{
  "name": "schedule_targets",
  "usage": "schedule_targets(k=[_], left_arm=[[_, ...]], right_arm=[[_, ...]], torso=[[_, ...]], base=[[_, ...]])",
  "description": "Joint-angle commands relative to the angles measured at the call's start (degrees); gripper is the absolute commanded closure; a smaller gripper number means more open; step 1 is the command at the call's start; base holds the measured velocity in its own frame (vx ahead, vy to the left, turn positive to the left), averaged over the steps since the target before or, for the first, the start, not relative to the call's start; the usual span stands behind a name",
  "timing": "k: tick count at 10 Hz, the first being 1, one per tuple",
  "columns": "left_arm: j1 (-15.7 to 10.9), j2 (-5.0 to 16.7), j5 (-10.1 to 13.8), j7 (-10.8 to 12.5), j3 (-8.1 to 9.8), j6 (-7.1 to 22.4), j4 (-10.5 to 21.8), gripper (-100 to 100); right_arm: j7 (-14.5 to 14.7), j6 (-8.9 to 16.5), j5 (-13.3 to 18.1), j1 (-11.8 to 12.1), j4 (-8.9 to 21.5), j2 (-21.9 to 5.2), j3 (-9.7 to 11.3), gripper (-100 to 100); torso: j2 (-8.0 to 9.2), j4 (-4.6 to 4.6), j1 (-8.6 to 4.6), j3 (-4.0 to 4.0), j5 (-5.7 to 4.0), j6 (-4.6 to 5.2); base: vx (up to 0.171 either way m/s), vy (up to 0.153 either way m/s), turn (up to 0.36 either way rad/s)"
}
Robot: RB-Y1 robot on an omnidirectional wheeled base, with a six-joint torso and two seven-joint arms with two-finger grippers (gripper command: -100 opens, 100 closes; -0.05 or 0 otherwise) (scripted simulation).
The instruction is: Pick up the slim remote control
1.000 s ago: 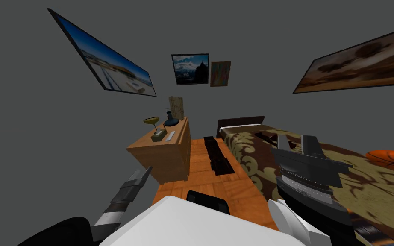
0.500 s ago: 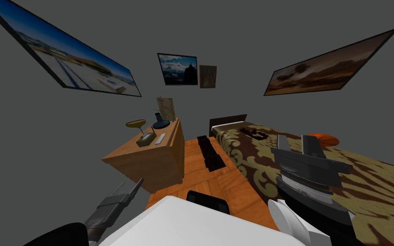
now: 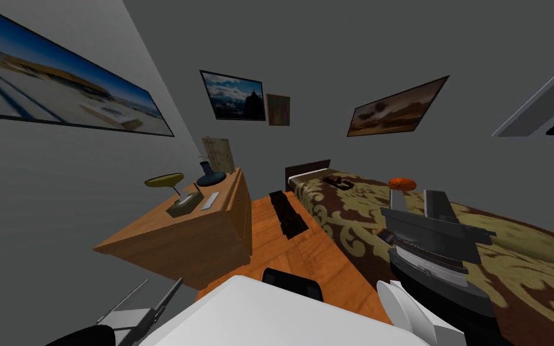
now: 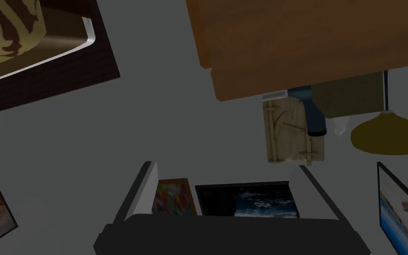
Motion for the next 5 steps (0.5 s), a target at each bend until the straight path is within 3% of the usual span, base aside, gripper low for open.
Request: schedule_targets(k=[1, 4, 5], left_arm=[[2.9, 1.3, -2.2, -2.9, 1.80, -0.6, 0.3, -100], [7.9, 2.4, -4.3, -6.4, 3.31, -1.5, 1.0, -100], [9.6, 3.7, -6.5, -8.3, 4.80, -2.3, 1.6, -100]], right_arm=[[0.0, 0.0, 0.0, 0.0, 0.0, 0.0, 0.0, 0], [0.0, 0.0, 0.0, 0.0, 0.0, 0.0, 0.0, 0], [0.0, 0.0, 0.0, 0.0, 0.0, 0.0, 0.0, 0]], torso=[[0.00, 0.00, 0.00, 0.00, 0.00, 0.00], [-0.02, -0.01, 0.05, -0.02, 0.01, 0.05], [-0.02, 0.00, 0.08, -0.01, 0.02, 0.00]], base=[[0.012, -0.033, -0.322], [-0.005, -0.007, -0.252], [0.002, 0.000, -0.373]])
